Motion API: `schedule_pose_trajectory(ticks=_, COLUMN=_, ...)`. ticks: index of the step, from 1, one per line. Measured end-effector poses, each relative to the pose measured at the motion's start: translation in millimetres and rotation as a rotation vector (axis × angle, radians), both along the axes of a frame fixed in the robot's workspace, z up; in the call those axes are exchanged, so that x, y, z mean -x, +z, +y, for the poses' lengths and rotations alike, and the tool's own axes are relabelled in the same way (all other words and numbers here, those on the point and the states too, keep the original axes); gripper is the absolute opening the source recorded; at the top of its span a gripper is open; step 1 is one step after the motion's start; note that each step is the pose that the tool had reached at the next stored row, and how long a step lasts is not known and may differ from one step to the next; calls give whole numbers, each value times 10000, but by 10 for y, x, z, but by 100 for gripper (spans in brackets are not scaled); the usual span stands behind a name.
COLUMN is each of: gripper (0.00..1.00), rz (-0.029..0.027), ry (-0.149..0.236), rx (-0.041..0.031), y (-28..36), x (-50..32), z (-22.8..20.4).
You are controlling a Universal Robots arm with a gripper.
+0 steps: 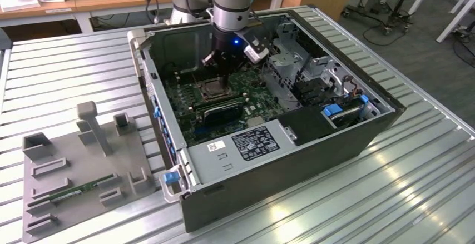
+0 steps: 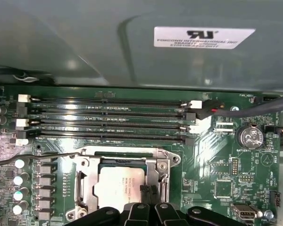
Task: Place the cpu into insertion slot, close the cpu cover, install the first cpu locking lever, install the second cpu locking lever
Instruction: 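Close the cpu cover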
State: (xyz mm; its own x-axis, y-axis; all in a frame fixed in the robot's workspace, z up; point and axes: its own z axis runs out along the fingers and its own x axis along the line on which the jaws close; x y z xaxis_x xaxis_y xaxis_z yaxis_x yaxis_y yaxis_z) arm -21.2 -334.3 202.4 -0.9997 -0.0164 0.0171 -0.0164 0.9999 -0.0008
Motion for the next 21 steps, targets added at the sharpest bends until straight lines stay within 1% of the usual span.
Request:
schedule_pose_trajectory(ticks=2, gripper=11, rz=-1, ry=24, rx=-1, y=-18, x=-6, z=1)
schedule_pose_trajectory(ticks=7, gripper=11, rz=1, ry=66, rx=1, y=-34, x=-38, z=1)
schedule_pose_trajectory(ticks=21, gripper=11, rz=0, ry=85, rx=2, y=-43, x=-45, z=1)
